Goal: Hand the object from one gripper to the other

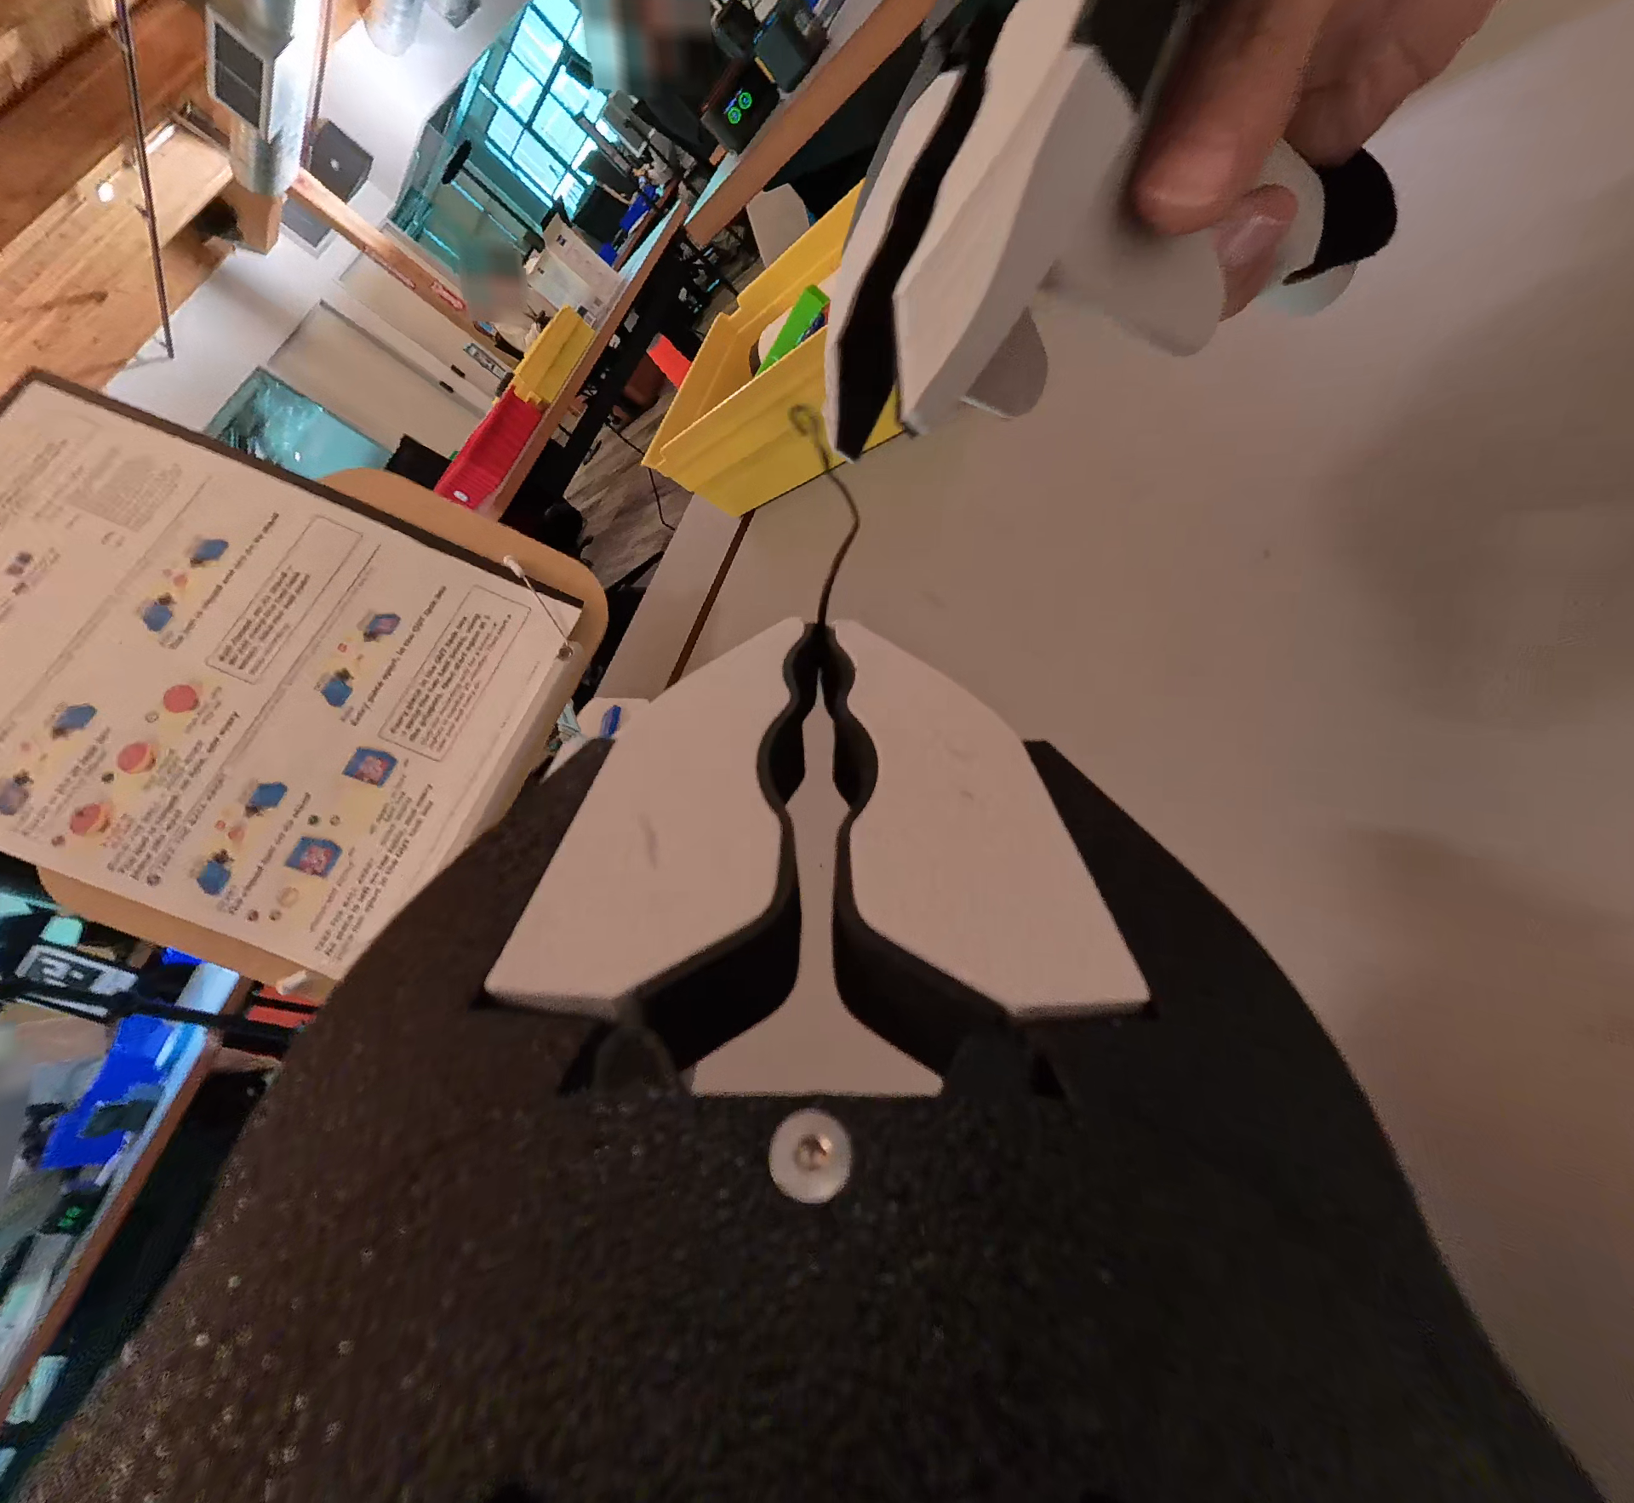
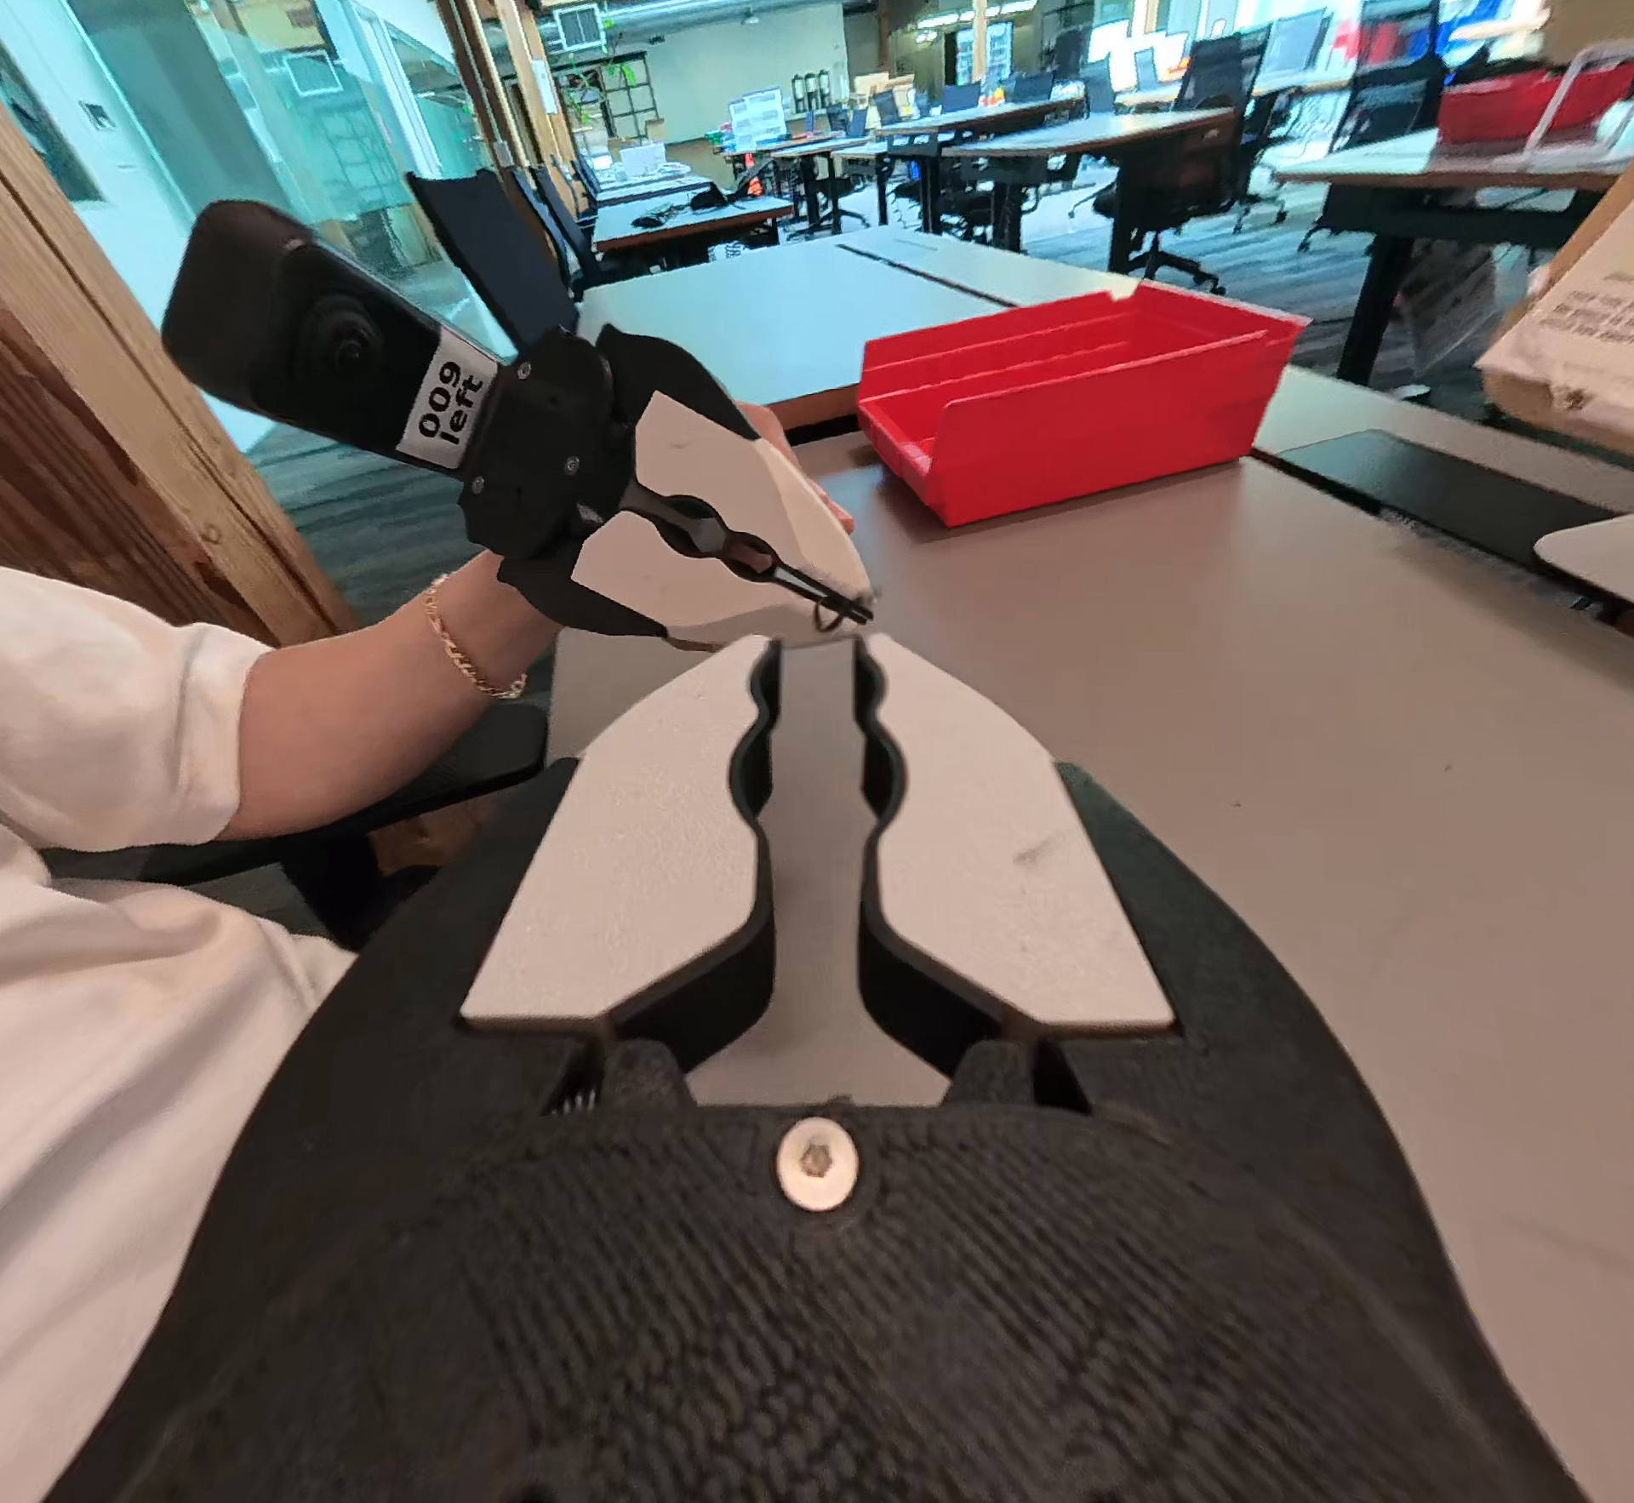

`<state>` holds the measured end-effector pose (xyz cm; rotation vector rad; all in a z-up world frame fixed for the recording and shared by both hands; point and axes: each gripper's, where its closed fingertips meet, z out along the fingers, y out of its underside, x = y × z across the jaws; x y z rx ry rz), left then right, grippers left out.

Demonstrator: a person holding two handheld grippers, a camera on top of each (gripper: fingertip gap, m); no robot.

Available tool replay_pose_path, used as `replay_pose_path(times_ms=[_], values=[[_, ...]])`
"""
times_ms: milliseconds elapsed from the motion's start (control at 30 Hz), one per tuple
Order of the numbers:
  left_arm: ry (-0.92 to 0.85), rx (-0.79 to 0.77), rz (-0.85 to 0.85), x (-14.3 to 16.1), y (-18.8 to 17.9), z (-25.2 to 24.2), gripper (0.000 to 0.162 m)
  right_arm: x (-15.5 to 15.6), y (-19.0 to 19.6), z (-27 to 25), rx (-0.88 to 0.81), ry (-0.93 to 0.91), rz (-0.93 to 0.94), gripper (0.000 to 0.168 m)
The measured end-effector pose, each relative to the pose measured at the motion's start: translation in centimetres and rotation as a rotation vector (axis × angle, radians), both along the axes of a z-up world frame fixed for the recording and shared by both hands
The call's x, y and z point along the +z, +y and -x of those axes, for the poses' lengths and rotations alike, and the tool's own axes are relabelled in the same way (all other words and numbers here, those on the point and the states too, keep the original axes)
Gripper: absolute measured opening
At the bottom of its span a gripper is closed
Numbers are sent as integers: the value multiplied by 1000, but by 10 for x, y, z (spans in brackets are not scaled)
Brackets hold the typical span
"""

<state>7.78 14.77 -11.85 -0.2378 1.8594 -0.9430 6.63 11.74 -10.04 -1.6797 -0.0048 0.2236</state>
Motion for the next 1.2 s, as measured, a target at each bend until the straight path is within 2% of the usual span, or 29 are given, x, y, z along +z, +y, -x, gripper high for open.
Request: replay_pose_path(times_ms=[67, 233, 367, 567, 667, 767, 967, 1067, 1200], values=[[22, 13, 61, 2, 4, -2, 0, 6, -1, -2, -22, -71, -38, 29], [212, -131, 403, 9, -5, 4, 0, 25, -5, -14, -134, -237, -165, 34], [350, -314, 663, 19, -19, 14, 0, 30, -3, -8, -83, -119, -228, 35], [465, -489, 874, 26, -35, 22, 0, 45, -3, 2, 17, 94, -368, 25], [519, -544, 923, 23, -42, 24, 0, 43, 0, 7, 40, 83, -368, 20], [559, -598, 968, 23, -46, 28, 0, 45, -1, 11, 57, 64, -383, 7], [553, -581, 972, 21, -45, 24, 0, 44, -1, 15, 83, 48, -360, 0], [446, -499, 913, 21, -41, 18, 3, 44, 1, 12, 33, 21, -343, 0], [241, -265, 659, 15, -35, 4, 27, 43, 3, -10, -126, 117, -325, 0]])
